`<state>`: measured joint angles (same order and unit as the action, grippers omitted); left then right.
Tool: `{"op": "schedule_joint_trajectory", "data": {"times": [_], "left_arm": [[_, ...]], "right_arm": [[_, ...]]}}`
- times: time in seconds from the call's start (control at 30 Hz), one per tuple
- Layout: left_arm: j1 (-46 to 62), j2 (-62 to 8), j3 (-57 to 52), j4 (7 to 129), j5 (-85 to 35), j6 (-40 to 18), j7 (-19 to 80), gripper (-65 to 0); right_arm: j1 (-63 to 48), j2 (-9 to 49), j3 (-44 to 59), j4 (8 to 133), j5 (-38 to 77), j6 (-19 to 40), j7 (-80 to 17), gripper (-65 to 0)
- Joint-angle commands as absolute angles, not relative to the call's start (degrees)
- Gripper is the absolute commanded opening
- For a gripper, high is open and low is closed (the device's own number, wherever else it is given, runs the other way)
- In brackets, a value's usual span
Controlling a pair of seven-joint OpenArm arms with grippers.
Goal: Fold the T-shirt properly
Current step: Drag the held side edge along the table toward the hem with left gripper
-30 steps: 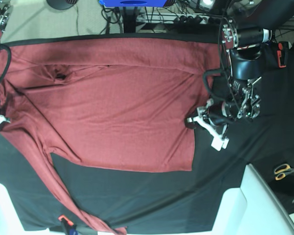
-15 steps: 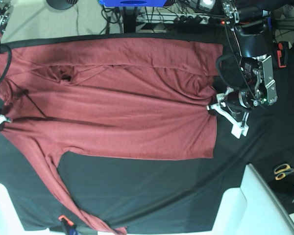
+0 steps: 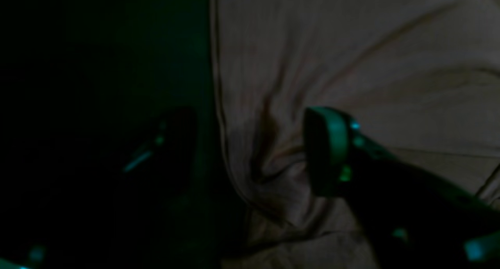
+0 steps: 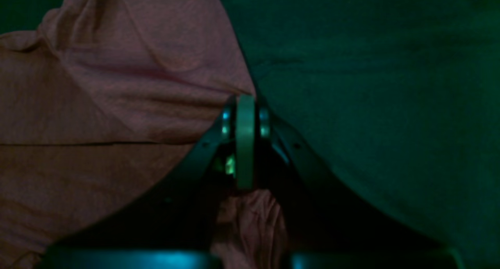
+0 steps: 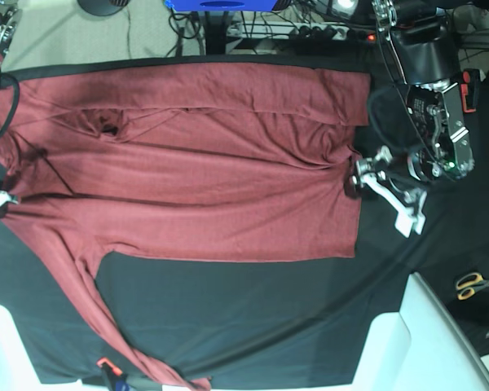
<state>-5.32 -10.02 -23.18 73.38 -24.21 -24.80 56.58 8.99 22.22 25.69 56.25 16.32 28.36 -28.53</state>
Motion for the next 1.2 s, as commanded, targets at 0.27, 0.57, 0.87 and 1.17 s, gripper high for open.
{"op": "schedule_joint_trajectory", "data": {"times": [0.27, 0.57, 0.87, 1.17], "left_arm": [[-15.2, -11.5, -23.3, 65.6, -24.7, -23.5, 54.3, -16.3], [-24.6, -15.3, -22.6, 42.0, -24.7, -20.2, 43.0, -16.3], [-30.9, -15.3, -17.5, 30.9, -24.7, -20.2, 35.8, -16.5], [-34.9, -13.8, -11.3, 24.0, -25.2, -20.3, 31.6, -16.6]], "right_arm": [[10.2, 23.6, 25.7, 57.3, 17.0, 28.5, -27.3, -64.8], [10.2, 24.0, 25.7, 57.3, 16.9, 28.5, -27.3, -64.8], [10.2, 24.1, 25.7, 57.3, 16.9, 28.5, -27.3, -64.8], [10.2, 24.1, 25.8, 57.3, 16.9, 28.5, -27.3, -64.8]]}}
